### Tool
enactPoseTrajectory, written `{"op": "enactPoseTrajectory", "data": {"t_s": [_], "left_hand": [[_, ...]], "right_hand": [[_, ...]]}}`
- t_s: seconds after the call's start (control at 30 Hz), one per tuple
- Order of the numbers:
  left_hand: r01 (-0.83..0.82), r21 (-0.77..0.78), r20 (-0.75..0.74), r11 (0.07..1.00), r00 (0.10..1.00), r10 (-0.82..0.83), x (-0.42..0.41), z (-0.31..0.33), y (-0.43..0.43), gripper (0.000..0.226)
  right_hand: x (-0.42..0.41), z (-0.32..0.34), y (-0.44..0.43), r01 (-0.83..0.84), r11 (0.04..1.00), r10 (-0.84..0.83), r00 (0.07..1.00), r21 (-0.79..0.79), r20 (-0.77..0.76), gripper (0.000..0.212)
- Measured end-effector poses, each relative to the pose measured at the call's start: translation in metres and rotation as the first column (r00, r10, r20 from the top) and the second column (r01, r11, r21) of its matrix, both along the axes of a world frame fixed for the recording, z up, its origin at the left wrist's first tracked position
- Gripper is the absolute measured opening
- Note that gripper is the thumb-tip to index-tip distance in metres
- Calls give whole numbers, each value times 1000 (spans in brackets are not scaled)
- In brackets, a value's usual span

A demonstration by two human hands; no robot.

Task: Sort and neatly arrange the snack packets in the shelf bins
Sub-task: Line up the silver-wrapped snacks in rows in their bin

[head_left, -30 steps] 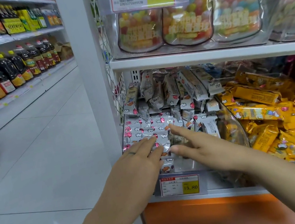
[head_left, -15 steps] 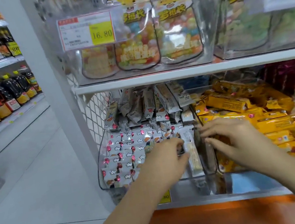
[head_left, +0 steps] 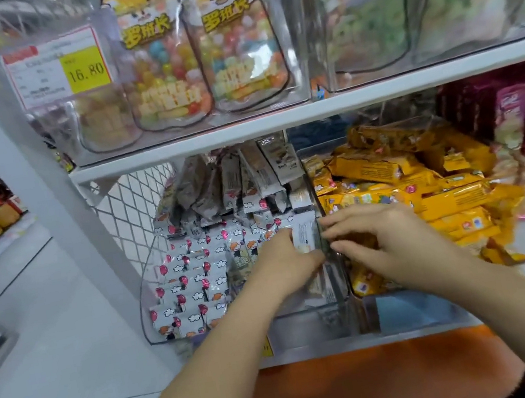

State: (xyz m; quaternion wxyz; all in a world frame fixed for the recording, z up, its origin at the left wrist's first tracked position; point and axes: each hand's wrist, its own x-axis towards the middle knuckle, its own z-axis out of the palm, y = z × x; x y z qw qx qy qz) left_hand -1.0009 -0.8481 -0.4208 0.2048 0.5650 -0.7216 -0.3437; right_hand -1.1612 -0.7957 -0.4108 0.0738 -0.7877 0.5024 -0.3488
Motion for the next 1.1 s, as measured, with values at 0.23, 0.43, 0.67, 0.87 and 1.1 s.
{"op": "enactPoseTrajectory", "data": {"t_s": [0.23,0.43,0.67,0.87,1.1], "left_hand": [[96,37,-507,995,860,-65,38,31,40,24],[370,286,-733,884,678,-47,37,39,53,37],[251,273,-610,929,791,-34,26,36,30,38],[124,215,258,969,949,-178,22,6,-15,31],[5,486,174,874,979,-102,0,-16,-24,28]], "right_hand": [[3,17,13,-22,997,-3,955,80,297,48],[8,22,20,-288,926,109,822,242,559,56],[-1,24,17,-241,955,28,651,172,759,28],[-17,22,17,-15,995,-70,572,96,817,24],[-22,23,21,11,991,-115,591,134,799,23]]}}
